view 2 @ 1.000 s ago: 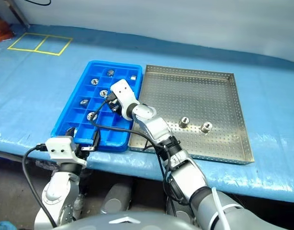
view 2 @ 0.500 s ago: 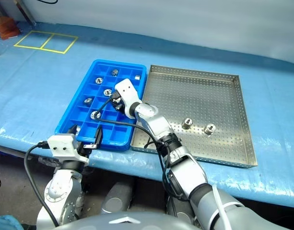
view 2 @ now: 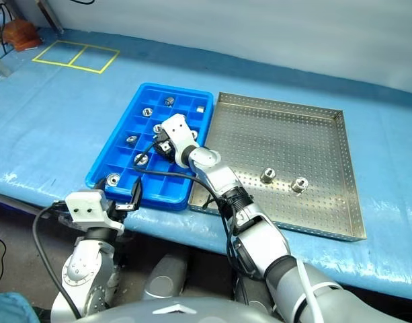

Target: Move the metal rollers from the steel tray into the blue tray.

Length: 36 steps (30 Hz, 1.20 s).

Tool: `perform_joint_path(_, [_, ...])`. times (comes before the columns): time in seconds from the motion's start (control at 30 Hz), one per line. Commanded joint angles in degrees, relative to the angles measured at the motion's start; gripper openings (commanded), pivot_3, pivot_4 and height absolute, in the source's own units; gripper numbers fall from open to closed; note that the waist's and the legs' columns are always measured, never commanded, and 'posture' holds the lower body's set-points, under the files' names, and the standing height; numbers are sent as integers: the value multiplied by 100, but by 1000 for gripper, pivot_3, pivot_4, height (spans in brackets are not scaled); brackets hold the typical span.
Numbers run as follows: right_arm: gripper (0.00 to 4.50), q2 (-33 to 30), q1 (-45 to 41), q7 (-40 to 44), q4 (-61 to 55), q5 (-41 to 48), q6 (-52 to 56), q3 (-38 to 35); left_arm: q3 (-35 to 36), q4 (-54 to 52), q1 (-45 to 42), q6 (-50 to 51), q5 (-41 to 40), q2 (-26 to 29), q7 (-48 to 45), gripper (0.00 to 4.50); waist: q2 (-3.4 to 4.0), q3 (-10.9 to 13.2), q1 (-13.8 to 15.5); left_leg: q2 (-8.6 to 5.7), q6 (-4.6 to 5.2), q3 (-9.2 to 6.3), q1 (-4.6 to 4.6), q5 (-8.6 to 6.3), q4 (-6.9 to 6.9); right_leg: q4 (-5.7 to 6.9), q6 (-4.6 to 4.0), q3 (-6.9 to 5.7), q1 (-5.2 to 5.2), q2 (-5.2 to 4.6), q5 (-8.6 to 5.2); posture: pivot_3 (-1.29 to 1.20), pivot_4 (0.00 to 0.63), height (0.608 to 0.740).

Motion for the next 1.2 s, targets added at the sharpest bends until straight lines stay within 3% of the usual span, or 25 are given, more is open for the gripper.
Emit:
perform_joint_path(0.03, [3662, 228, 408, -9, -1312, 184, 383, -84, -59, -83, -270, 64, -51, 67, -125, 4500, 1, 2, -6, 0, -1, 0, -15, 1, 0, -1, 1, 0, -10, 1, 1, 421, 150, 740])
perform_joint_path(0.33, [3662, -1091, 1851, -677, -5049, 274, 2622, -1075, -226, 375, -1125, 363, -232, 258, -564, 4500, 2, 1, -166, -6, -15, -9, -43, -7, -5, -1, 17, -1, -33, -1, 6, 228, 150, 740])
perform_joint_path(0.53, [3662, -1490, 2867, -1018, -6214, 354, 3627, -1611, -399, 805, -1576, 408, -290, 316, -831, 4500, 3, 1, -692, -4, -14, -3, -33, -7, -2, 2, 9, 4, -23, -1, -7, 138, 150, 740])
perform_joint_path(0.57, [3662, -1491, 3016, -1027, -6338, 372, 3707, -1636, -415, 859, -1630, 411, -298, 316, -863, 4500, 4, 2, -809, -4, -13, -4, -27, -7, -3, 5, 10, 5, -18, 0, -6, 133, 150, 740])
perform_joint_path(0.67, [4485, -1392, 3344, -1117, -6625, 374, 3860, -1625, -434, 969, -1736, 418, -307, 327, -933, 4500, 6, 2, -1091, 0, -11, -3, -11, -8, -9, 11, 26, 6, -9, 3, 2, 113, 150, 740])
perform_joint_path(0.87, [4485, -1209, 3700, -1228, -6850, 432, 4063, -1475, -434, 1077, -1817, 432, -332, 344, -1042, 4500, 5, 2, -1340, 0, -10, -9, 5, -7, -1, 15, 26, 4, 10, 5, 1, 91, 150, 740])
perform_joint_path(1.2, [4485, -984, 3528, -1242, -6078, 347, 3508, -1296, -706, 1027, -1745, 648, -507, 749, -1766, 4500, 6, 1, -1364, -4, -8, -5, 5, -6, 16, 14, 23, 14, 16, 3, 0, 103, 150, 740])
